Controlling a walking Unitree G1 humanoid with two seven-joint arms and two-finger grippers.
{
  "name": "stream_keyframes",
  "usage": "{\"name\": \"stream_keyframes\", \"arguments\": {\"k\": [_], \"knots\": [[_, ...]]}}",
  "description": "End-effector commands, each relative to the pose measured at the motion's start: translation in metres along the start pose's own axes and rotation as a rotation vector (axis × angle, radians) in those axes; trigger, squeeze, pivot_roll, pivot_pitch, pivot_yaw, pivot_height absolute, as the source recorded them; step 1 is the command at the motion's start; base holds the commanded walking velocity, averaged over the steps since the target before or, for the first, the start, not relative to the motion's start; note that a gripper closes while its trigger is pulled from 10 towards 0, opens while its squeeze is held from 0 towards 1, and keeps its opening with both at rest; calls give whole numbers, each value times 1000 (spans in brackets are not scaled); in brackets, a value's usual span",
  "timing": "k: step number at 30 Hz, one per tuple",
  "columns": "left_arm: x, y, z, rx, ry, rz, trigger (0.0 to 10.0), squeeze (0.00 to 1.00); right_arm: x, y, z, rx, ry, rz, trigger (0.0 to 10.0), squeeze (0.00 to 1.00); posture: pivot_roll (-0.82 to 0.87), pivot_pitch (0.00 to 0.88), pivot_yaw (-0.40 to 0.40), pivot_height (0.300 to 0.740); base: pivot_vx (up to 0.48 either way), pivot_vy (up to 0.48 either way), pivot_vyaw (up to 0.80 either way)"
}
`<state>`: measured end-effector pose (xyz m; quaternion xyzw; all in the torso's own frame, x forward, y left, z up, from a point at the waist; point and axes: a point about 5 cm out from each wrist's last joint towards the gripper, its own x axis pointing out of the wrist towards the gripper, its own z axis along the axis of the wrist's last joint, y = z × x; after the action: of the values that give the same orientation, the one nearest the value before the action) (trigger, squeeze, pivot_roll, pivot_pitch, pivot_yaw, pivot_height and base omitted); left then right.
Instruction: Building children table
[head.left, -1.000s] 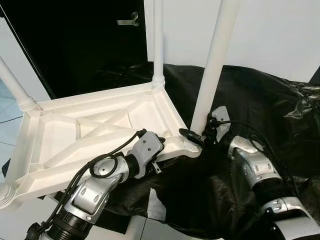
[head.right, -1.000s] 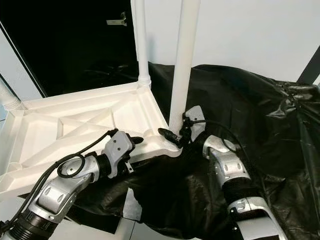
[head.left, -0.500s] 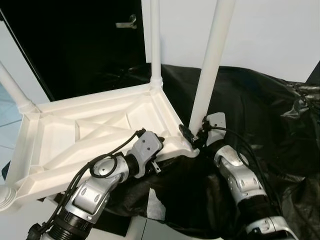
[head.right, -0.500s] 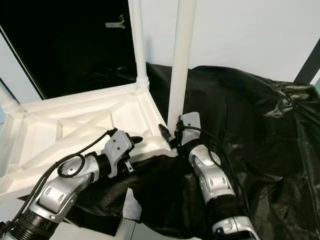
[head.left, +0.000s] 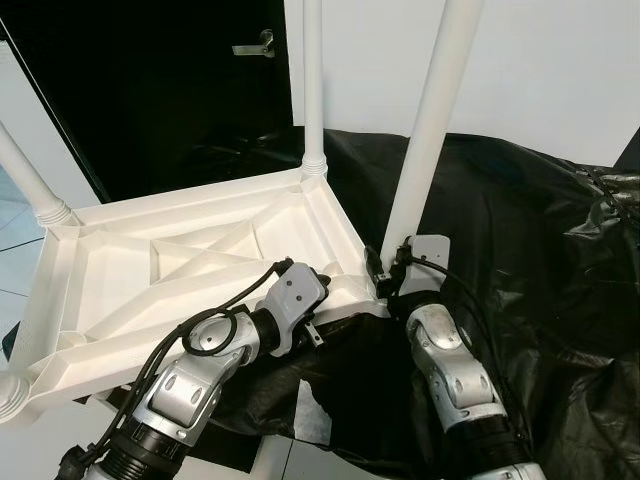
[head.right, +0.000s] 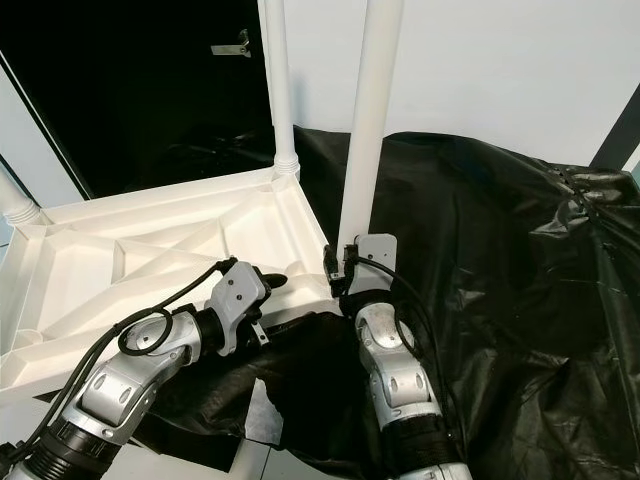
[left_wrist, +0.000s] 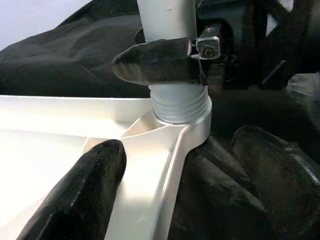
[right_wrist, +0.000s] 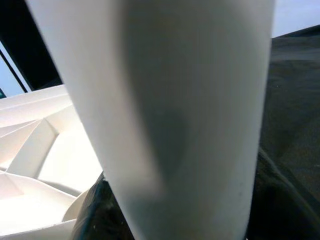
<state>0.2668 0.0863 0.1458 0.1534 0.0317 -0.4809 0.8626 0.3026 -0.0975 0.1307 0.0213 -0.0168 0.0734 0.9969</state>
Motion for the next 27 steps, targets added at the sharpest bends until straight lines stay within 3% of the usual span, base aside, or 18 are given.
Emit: {"name": "stream_keyframes", "arguments": {"k": [1,2,12,14,16,20,21,27], "knots": [[0,0,-1,13,8,-42,10000,0,-6,-1,-18,32,83,-16,10000,0,4,0,7,740,0,0,0],[0,0,-1,14,9,-42,10000,0,-6,-1,-17,19,83,-17,10000,1000,4,0,7,740,0,0,0],[-3,0,1,18,8,-39,10000,0,-11,-8,-8,28,33,64,10000,1000,9,0,2,740,0,0,0],[-3,0,1,18,8,-39,10000,0,-14,-10,-6,27,18,106,10000,1000,11,0,1,740,0,0,0],[-5,1,1,17,9,-34,10000,0,-19,-18,-2,24,4,233,10000,1000,13,0,4,740,0,0,0],[-5,2,1,16,11,-32,10000,0,-19,-25,0,10,2,308,10000,1000,14,0,4,740,0,0,0],[-6,2,1,17,11,-31,10000,0,-15,-30,1,-9,8,338,10000,0,15,0,5,740,0,0,0],[-5,5,1,18,11,-26,10000,0,4,-33,7,-66,24,506,10000,0,15,0,9,740,0,0,0]]}}
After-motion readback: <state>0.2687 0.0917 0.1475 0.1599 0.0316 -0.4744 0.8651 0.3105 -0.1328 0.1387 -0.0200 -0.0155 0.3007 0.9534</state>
